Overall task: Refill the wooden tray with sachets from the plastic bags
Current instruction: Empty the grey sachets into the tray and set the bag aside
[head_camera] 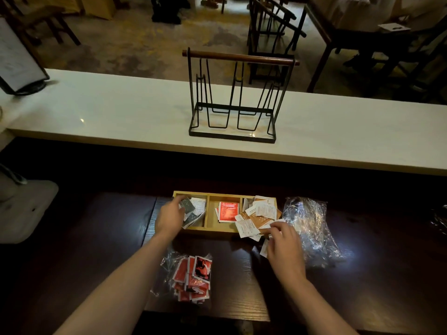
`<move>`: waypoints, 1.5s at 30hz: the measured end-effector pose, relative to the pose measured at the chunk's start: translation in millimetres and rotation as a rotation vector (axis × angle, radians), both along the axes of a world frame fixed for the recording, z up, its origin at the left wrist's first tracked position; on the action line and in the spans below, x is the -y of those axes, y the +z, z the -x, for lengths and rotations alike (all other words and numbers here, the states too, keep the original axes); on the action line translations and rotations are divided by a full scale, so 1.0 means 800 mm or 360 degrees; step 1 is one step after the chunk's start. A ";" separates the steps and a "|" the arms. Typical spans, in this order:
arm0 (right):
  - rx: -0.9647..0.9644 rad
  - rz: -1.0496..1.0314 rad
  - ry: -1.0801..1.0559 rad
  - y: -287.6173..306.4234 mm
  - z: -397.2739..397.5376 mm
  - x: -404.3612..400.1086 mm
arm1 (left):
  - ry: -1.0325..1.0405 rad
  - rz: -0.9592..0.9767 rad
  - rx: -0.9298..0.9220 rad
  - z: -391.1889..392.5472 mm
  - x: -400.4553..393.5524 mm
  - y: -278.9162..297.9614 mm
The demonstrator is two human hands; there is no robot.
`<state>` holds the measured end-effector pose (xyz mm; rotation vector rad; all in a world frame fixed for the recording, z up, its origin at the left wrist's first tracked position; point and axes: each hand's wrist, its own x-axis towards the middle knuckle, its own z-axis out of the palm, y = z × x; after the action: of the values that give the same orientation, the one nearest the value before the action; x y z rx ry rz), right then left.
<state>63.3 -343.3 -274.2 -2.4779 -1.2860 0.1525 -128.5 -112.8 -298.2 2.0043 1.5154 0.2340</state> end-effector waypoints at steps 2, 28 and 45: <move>-0.0039 0.0006 0.0045 -0.001 0.013 -0.002 | -0.0095 -0.0125 -0.0249 0.001 0.005 -0.001; -0.0398 0.0184 0.0649 -0.022 0.091 -0.009 | -0.0402 -0.0102 -0.0072 -0.013 0.012 -0.043; -0.1792 0.0560 -0.0106 -0.042 0.133 -0.052 | 0.0186 0.0181 -0.0328 0.109 0.065 -0.025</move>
<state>-43.4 -301.8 -307.9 -2.0229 -0.6805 1.5815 -215.8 -164.9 -318.1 1.8997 1.7356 -0.0130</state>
